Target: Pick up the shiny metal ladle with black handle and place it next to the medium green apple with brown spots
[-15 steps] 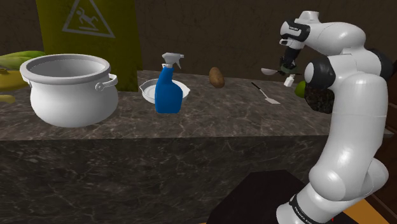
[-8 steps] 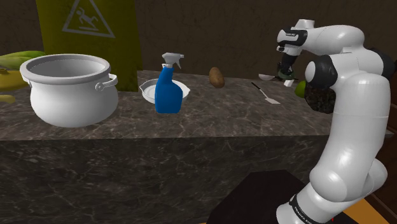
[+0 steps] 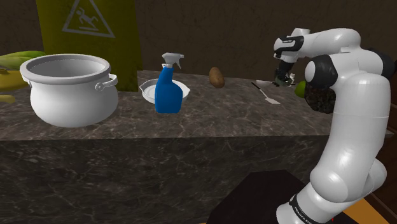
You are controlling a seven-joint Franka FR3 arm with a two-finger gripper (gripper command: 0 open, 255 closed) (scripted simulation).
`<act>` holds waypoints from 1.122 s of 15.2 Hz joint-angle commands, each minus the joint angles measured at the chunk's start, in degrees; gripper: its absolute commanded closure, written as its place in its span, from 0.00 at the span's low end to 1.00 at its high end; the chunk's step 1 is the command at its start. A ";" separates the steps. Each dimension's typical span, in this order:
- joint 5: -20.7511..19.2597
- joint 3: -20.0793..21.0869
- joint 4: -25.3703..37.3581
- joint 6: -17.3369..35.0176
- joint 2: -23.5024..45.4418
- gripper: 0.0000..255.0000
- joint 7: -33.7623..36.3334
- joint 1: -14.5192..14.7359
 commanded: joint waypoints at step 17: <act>-0.13 -0.01 -1.35 1.06 -0.33 0.00 0.14 0.38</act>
